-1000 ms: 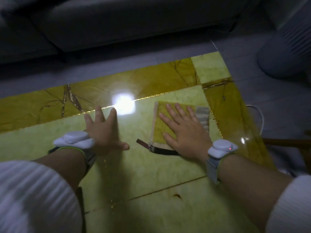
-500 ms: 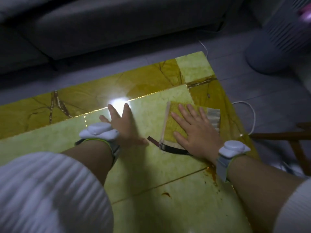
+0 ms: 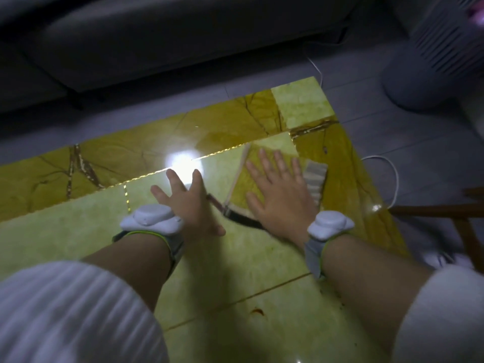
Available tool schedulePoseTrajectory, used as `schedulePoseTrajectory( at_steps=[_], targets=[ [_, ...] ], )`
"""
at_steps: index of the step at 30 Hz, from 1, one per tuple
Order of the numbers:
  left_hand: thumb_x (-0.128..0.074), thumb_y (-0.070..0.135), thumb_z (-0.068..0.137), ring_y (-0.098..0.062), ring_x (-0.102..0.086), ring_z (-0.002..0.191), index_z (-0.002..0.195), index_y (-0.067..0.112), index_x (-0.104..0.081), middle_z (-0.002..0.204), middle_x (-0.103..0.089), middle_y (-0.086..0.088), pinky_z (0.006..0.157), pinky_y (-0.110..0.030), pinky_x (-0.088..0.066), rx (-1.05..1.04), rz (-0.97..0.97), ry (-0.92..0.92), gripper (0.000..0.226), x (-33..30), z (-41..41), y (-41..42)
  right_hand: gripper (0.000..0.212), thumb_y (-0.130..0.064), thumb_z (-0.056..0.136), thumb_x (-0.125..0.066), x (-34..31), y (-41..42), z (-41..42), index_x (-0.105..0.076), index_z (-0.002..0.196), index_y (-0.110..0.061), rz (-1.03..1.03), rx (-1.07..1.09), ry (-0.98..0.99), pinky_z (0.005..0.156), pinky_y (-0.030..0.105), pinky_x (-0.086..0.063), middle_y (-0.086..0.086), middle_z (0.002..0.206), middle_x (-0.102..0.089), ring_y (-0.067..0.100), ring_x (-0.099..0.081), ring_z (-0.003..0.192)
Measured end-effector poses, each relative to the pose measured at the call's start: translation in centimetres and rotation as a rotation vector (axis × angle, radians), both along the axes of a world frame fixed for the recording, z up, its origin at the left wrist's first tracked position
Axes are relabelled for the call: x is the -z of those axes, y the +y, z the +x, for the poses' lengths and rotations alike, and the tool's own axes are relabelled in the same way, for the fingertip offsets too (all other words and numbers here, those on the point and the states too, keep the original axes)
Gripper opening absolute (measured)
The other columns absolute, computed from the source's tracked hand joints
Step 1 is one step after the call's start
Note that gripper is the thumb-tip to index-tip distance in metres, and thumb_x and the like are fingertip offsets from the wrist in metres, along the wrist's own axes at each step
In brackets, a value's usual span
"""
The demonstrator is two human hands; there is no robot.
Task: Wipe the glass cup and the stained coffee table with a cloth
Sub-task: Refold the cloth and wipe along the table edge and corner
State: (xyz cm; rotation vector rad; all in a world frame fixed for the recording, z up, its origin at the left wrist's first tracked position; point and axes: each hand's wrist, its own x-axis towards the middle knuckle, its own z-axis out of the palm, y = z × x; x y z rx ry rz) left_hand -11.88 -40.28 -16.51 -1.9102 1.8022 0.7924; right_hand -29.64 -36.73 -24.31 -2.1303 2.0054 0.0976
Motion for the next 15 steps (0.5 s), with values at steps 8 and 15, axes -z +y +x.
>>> schedulePoseTrajectory(
  at_steps=[8,15],
  targets=[
    [-0.085,0.047,0.067,-0.053,0.012,0.143,0.154,0.031,0.004,0.159,0.025,-0.013,0.115,-0.057,-0.024,0.025,0.024,-0.014,0.126,0.4,0.8,0.0,0.067,-0.06,0.096,-0.026,-0.4,-0.2,-5.6,-0.01,0.157,-0.037,0.057,-0.156,-0.023,0.123,0.048,0.005,-0.004,0.166,0.003,0.021,0.006,0.153],
    [-0.086,0.045,0.066,-0.053,0.016,0.142,0.154,0.031,0.007,0.158,0.029,-0.012,0.115,-0.06,-0.021,0.018,0.047,0.009,0.128,0.7,0.6,-0.4,0.069,-0.056,0.093,-0.025,0.4,-4.4,-0.6,-0.008,0.157,-0.036,0.002,0.11,0.008,0.121,0.053,0.008,-0.002,0.167,0.003,0.027,0.006,0.153]
  ],
)
